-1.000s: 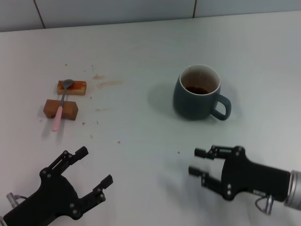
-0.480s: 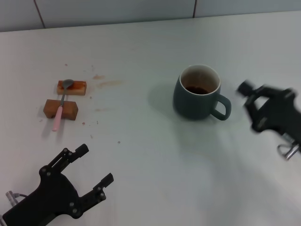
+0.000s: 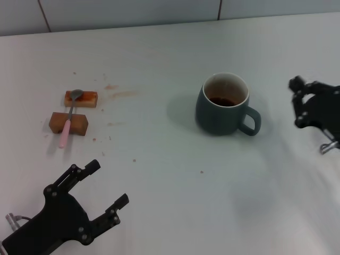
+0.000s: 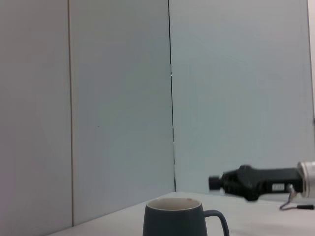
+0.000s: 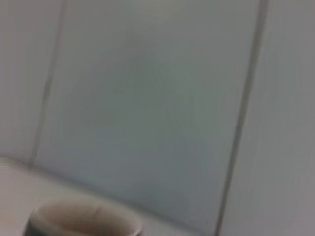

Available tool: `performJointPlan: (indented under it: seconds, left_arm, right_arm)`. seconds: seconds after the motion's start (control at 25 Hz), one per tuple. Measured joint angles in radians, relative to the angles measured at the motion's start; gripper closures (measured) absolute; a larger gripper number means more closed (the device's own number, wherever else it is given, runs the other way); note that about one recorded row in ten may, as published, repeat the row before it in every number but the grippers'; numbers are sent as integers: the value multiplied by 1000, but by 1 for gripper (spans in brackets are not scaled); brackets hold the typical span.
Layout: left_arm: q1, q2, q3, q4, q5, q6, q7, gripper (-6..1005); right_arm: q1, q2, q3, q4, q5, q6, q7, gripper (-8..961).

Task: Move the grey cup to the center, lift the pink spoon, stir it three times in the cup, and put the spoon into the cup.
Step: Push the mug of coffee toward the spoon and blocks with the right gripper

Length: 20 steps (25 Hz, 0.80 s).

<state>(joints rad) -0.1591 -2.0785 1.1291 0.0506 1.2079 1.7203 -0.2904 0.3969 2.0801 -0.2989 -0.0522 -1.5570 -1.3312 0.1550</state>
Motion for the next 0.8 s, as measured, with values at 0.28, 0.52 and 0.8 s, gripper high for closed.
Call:
performJointPlan:
  seconds: [0.28,0.52,0.8]
  left_arm:
    - [-6,0,-8,0,-1,1,0,171]
    - [-12,0,-12,0,-2,1,-1,170]
    - [-17,0,-18,0,-2,1,-5,170]
  right_arm:
    - [54,0,-44,-13,-84,102,-16,894]
    - [84,-1,-81,-19,-87,166,-16,894]
    - [114,-1,-113,-18,-88,185,-9,894]
